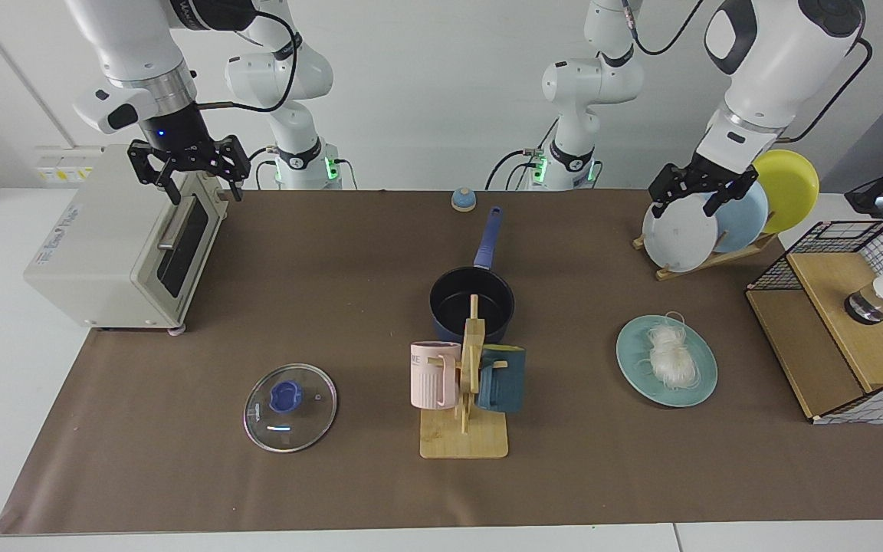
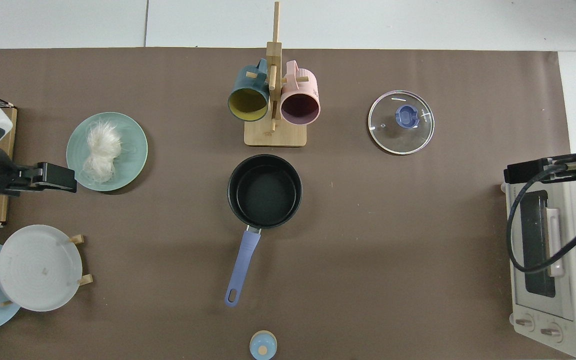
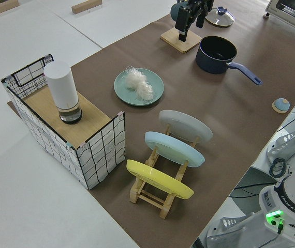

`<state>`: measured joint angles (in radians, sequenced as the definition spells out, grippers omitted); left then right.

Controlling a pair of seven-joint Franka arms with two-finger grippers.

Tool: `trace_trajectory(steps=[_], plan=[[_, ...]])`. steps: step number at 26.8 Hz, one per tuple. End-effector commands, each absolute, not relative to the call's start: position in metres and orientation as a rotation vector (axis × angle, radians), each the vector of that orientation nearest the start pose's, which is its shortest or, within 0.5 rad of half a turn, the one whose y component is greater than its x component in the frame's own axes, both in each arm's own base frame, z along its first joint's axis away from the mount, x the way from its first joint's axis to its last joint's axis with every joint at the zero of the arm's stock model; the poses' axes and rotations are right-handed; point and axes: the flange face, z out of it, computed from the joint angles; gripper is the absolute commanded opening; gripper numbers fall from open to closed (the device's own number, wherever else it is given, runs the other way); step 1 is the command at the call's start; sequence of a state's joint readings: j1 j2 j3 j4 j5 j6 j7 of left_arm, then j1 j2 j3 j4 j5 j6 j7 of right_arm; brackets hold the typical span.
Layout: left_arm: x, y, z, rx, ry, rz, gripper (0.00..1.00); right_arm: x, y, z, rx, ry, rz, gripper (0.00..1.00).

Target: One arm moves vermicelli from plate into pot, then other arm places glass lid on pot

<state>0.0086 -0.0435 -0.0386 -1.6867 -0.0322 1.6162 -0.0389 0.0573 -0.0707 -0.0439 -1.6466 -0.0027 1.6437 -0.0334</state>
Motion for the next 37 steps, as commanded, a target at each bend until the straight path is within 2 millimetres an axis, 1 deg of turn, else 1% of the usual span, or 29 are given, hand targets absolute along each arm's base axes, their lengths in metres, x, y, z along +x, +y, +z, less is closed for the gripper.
trace_trajectory(steps=[1, 5, 10, 18, 23, 26, 28, 30, 33, 37], plan=[[0.536, -0.018, 0.602, -3.167, -0.008, 0.038, 1.00, 0.534, 0.006, 0.636, -3.135, -0.096, -0.084, 1.00], [0.536, -0.018, 0.602, -3.167, -0.008, 0.038, 1.00, 0.533, 0.006, 0.636, -3.134, -0.084, -0.079, 1.00], [0.536, -0.018, 0.602, -3.167, -0.008, 0.038, 1.00, 0.534, 0.001, 0.641, -3.132, -0.070, -0.099, 1.00], [0.536, -0.018, 0.602, -3.167, -0.008, 0.038, 1.00, 0.535, 0.001, 0.641, -3.137, -0.075, -0.106, 1.00], [0.536, -0.018, 0.602, -3.167, -0.008, 0.038, 1.00, 0.536, 0.008, 0.642, -3.149, -0.114, -0.120, 1.00], [0.536, -0.018, 0.602, -3.167, -0.008, 0.038, 1.00, 0.546, 0.007, 0.643, -3.138, -0.128, -0.164, 1.00], [0.536, -0.018, 0.602, -3.167, -0.008, 0.038, 1.00, 0.559, 0.008, 0.636, -3.133, -0.127, -0.147, 1.00], [0.536, -0.018, 0.602, -3.167, -0.008, 0.038, 1.00, 0.566, 0.010, 0.632, -3.131, -0.129, -0.137, 1.00], [0.536, -0.018, 0.602, -3.167, -0.008, 0.035, 1.00, 0.582, 0.011, 0.616, -3.138, -0.125, -0.101, 1.00], [0.540, -0.016, 0.605, -3.168, -0.015, -0.001, 1.00, 0.606, 0.016, 0.602, -3.144, -0.131, -0.085, 1.00]])
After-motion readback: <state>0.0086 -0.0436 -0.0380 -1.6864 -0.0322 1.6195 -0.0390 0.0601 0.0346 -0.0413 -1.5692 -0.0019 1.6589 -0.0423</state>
